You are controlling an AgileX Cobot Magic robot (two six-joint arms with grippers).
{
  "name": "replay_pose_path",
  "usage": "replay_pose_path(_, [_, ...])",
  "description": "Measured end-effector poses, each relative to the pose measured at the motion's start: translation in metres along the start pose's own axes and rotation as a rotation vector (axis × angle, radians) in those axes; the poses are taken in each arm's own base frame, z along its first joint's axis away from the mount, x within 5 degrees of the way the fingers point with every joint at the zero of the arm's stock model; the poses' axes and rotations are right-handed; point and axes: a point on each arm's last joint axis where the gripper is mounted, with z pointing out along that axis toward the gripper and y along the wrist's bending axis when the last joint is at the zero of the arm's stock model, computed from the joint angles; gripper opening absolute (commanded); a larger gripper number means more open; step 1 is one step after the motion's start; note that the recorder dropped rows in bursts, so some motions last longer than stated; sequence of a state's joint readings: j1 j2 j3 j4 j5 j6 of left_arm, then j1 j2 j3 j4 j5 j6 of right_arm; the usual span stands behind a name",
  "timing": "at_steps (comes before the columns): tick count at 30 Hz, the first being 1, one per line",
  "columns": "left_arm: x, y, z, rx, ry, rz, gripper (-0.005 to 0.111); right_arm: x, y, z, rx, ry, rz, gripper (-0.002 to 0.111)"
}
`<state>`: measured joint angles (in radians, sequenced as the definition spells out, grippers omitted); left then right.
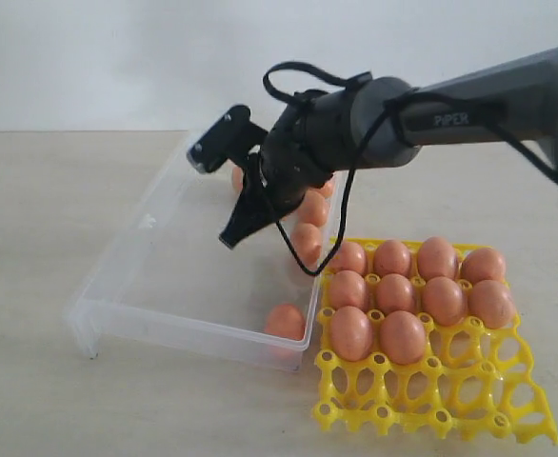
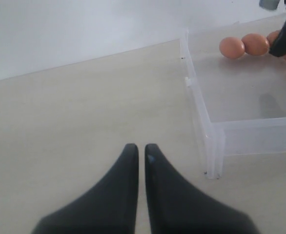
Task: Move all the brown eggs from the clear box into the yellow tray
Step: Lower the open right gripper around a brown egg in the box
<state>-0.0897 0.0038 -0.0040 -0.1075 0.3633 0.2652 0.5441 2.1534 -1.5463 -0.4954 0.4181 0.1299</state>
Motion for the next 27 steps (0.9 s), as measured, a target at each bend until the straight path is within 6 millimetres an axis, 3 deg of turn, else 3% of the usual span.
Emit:
replay_pose_path(4, [0.000,0.000,0.000,0.000,0.000,0.000,0.004,-0.021,-0.009,-0.035,-0.031,-0.105,0.137,0.000])
replay_pose_path(8, [0.000,0.000,0.000,0.000,0.000,0.000,0.004,-0.025,-0.017,-0.075,-0.066,-0.050,0.264,0.002])
replay_pose_path(11, [0.000,0.000,0.000,0.000,0.000,0.000,0.004,-0.017,-0.018,-0.094,-0.087,0.076,0.254,0.022])
replay_pose_path(13, [0.000,0.000,0.000,0.000,0.000,0.000,0.004,-0.007,-0.015,-0.098,-0.119,0.186,0.186,0.042])
replay_pose_path(16, [0.000,0.000,0.000,0.000,0.000,0.000,0.004,0.007,-0.006,-0.098,-0.213,0.341,0.056,0.056])
replay_pose_path(21, [0.000,0.000,0.000,0.000,0.000,0.000,0.004,0.012,0.010,-0.093,-0.291,0.406,0.003,0.056])
replay_pose_path(27, [0.000,0.000,0.000,0.000,0.000,0.000,0.004,0.004,0.018,-0.087,-0.312,0.329,0.021,0.055])
